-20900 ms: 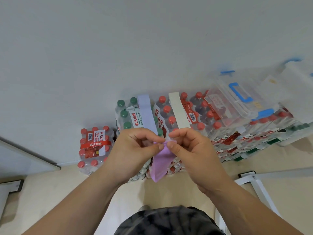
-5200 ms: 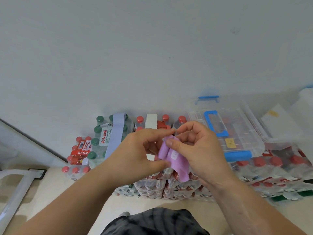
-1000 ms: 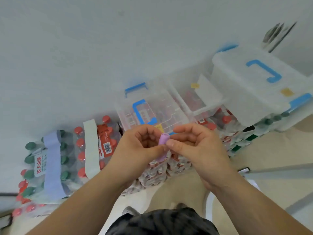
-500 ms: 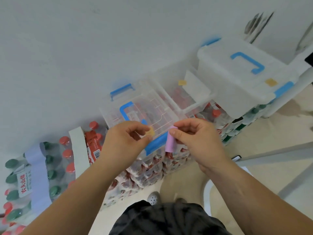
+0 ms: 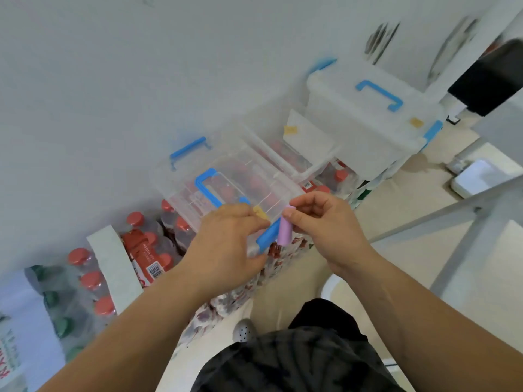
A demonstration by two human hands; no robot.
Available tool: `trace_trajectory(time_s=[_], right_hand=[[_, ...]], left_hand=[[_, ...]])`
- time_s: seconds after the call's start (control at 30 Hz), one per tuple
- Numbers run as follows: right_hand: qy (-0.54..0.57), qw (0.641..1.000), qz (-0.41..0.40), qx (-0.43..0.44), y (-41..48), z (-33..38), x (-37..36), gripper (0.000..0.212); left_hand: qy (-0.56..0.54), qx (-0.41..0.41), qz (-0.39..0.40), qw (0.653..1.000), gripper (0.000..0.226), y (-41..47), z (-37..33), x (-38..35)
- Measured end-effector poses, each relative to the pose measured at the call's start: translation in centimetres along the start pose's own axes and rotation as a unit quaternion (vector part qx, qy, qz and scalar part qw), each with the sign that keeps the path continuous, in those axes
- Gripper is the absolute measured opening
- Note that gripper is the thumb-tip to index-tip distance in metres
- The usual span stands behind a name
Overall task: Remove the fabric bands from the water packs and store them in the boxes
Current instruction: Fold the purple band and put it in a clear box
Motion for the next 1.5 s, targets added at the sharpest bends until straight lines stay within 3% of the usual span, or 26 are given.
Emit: trace_trajectory(time_s=[0.13, 0.33, 0.57, 0.8, 1.07, 1.3, 1.43, 1.5], right_hand=[[-0.005, 1.0, 0.003, -0.002, 0.3, -0.3, 0.2, 0.013], [-0.017, 1.0, 0.016, -0.005, 0.2, -0.6, 0.4, 0.014], [-0.008, 0.999, 0.047, -0.011, 0.6, -0.8, 1.0, 0.011], [-0.002, 0.999, 0.042, -0.001, 0.5, -1.2, 1.1, 0.011], [-0.032, 0.999, 0.026, -0.006, 0.0, -1.4, 1.7, 0.007], [-0.064, 0.997, 0.034, 0.033, -1.0, -1.4, 2.1, 0.01], [-0.078, 0.995, 0.044, 0.05, -0.8, -1.0, 1.3, 0.012], [-0.08, 0.993, 0.06, 0.057, -0.8, -1.1, 0.9, 0.016]], left_hand=[[-0.055, -0.025, -0.019, 0.998, 0.036, -0.3, 0.8, 0.0], [-0.094, 0.07, -0.018, 0.993, 0.016, 0.8, 0.9, -0.3], [-0.108, 0.16, 0.049, 0.98, 0.013, 2.5, 0.9, 0.5], [-0.092, 0.191, 0.067, 0.975, 0.011, 3.3, 0.3, 0.3], [0.02, 0.163, 0.041, 0.986, 0.039, 2.9, -0.8, -0.6], [0.044, 0.058, -0.005, 0.997, 0.046, 0.3, -0.1, -0.1], [0.069, 0.047, 0.021, 0.996, 0.064, -1.9, 1.0, 0.1], [0.077, 0.045, 0.026, 0.996, 0.063, -2.7, 1.8, 0.3]])
Point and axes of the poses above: each hand's wrist, its own y-axis towards the middle knuckle, its own x-axis out of the back of the hand, z = x × y, the point moved 1 cm from there along y, towards the middle knuckle, and after that the axes turned 1 degree about -x, right-handed, at the moved point
